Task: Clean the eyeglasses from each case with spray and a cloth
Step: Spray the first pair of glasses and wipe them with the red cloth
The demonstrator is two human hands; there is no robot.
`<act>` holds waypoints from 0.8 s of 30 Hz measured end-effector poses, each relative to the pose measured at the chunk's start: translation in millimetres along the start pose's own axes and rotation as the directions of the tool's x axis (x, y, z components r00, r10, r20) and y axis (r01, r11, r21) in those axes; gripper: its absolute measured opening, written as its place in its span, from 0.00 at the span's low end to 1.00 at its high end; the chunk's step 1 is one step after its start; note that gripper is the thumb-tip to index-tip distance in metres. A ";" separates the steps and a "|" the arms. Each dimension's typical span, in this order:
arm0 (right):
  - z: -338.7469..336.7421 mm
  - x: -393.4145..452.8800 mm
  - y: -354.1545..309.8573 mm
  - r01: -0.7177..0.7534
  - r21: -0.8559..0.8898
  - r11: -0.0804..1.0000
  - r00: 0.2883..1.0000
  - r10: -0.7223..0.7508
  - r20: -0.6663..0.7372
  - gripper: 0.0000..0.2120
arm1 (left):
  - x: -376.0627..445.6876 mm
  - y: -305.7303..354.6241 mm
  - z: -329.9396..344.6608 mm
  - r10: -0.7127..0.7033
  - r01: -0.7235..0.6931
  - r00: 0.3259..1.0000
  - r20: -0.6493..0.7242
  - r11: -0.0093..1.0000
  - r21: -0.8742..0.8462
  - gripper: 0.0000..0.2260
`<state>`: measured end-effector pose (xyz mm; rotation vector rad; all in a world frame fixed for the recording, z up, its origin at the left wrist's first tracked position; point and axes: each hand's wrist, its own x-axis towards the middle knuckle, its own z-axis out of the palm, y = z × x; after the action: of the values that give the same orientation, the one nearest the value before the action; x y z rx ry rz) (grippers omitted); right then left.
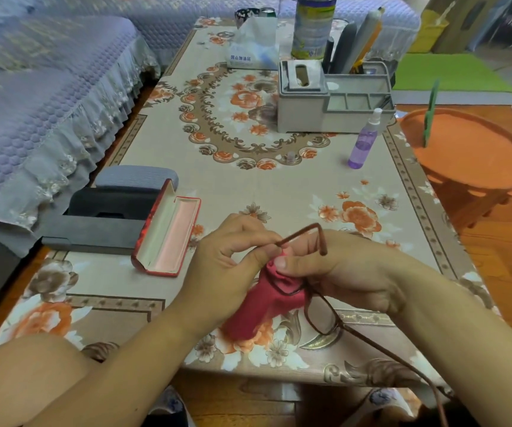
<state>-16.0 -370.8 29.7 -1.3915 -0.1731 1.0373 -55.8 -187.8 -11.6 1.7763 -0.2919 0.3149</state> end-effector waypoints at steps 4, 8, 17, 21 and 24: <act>3.0 -0.1 -1.6 0.091 0.024 0.996 0.995 -0.092 0.026 0.08 | 2.0 0.7 1.1 -0.034 0.034 0.999 -0.014 0.999 -0.019 0.09; 7.0 3.2 5.6 0.164 -0.045 0.985 0.986 -0.164 -0.006 0.10 | 1.5 4.2 3.3 -0.008 0.008 1.000 0.029 1.000 -0.007 0.06; 0.8 5.4 6.7 0.141 -0.104 0.985 0.989 -0.145 -0.034 0.05 | 12.8 -0.7 -14.3 -0.170 0.199 0.974 0.148 0.957 -0.212 0.05; 4.1 5.7 10.4 0.125 -0.094 0.988 0.992 -0.125 0.005 0.04 | 12.8 -0.9 -14.6 -0.195 0.251 0.952 0.238 0.939 -0.234 0.07; 2.4 5.1 8.5 0.140 -0.088 0.986 0.990 -0.141 -0.010 0.08 | 12.0 -0.5 -14.4 -0.209 0.263 0.952 0.223 0.931 -0.253 0.07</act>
<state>-18.9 -366.9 20.7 -1.4447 -0.3031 0.9100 -45.3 -174.0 -4.5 1.5411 -0.2418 -0.0721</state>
